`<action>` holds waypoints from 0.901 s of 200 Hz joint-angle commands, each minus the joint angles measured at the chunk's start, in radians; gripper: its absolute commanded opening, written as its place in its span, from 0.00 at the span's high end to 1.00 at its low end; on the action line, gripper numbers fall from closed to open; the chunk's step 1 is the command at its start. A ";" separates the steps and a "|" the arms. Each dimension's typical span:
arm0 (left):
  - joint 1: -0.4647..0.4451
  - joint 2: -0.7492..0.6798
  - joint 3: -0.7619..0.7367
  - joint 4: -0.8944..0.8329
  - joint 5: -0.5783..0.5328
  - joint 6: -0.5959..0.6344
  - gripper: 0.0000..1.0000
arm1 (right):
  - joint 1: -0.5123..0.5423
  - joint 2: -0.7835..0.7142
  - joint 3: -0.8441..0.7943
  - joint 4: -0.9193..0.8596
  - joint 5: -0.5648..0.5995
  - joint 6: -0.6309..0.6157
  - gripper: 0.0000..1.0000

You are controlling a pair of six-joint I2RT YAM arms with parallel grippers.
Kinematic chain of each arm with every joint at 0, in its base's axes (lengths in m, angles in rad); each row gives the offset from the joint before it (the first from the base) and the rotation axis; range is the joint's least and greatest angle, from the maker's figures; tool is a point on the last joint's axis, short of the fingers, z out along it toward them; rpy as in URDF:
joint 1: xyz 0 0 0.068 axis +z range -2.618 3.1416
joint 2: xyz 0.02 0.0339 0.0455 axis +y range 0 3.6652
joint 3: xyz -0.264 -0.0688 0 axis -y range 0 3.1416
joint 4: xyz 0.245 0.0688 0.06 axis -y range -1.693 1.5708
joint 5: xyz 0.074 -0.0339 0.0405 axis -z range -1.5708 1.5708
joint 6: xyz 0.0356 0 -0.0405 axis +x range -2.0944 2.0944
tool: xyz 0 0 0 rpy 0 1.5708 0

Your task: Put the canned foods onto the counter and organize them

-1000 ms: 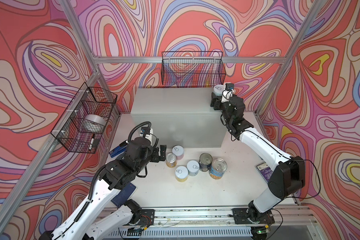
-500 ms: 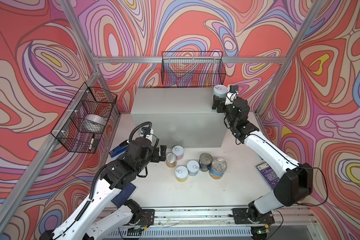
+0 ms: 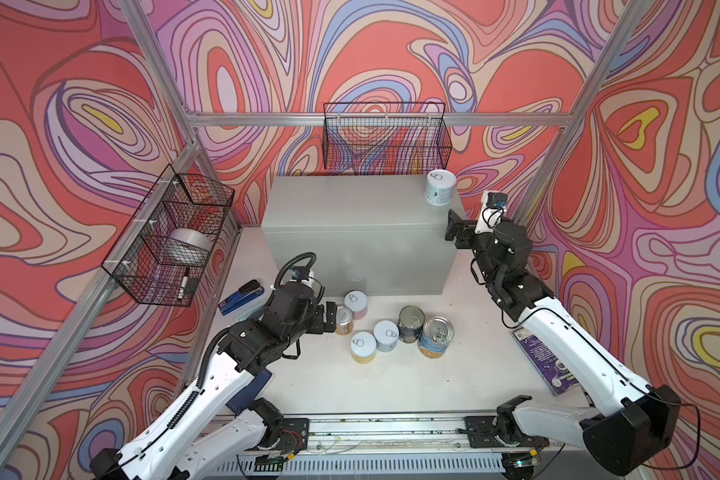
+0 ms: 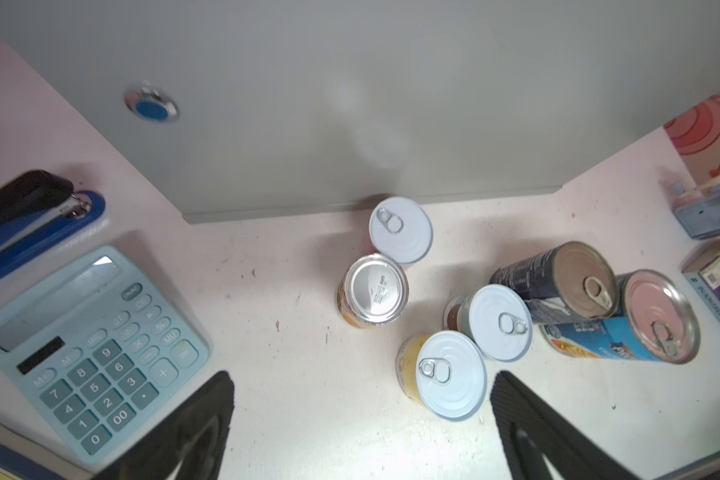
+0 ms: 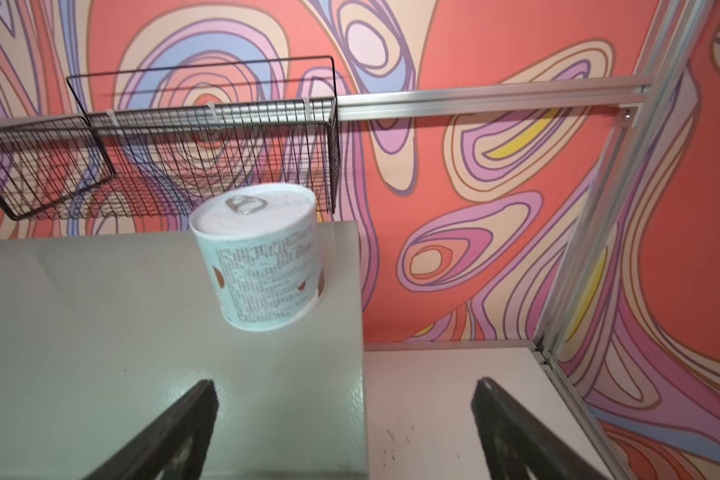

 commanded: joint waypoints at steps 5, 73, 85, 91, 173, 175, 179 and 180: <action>0.004 0.024 -0.082 0.042 0.138 -0.044 0.01 | -0.004 -0.079 -0.081 -0.043 0.044 0.026 0.01; 0.002 0.115 -0.159 0.153 0.182 -0.001 0.07 | -0.005 -0.209 -0.227 -0.239 -0.063 0.179 0.02; 0.002 0.139 -0.160 0.167 0.144 0.015 0.06 | -0.005 -0.218 -0.243 -0.282 -0.088 0.204 0.02; 0.003 0.152 -0.162 0.175 0.123 0.018 0.05 | -0.005 -0.227 -0.257 -0.291 -0.099 0.211 0.02; 0.004 0.342 -0.101 0.263 0.089 0.016 0.09 | -0.006 -0.404 -0.391 -0.379 -0.219 0.230 0.02; 0.004 0.344 -0.101 0.264 0.084 0.016 0.09 | -0.005 -0.406 -0.392 -0.381 -0.219 0.230 0.02; 0.004 0.350 -0.097 0.266 0.077 0.016 0.10 | -0.004 -0.410 -0.395 -0.384 -0.216 0.231 0.02; 0.004 0.352 -0.097 0.266 0.075 0.016 0.10 | -0.004 -0.411 -0.396 -0.385 -0.215 0.231 0.02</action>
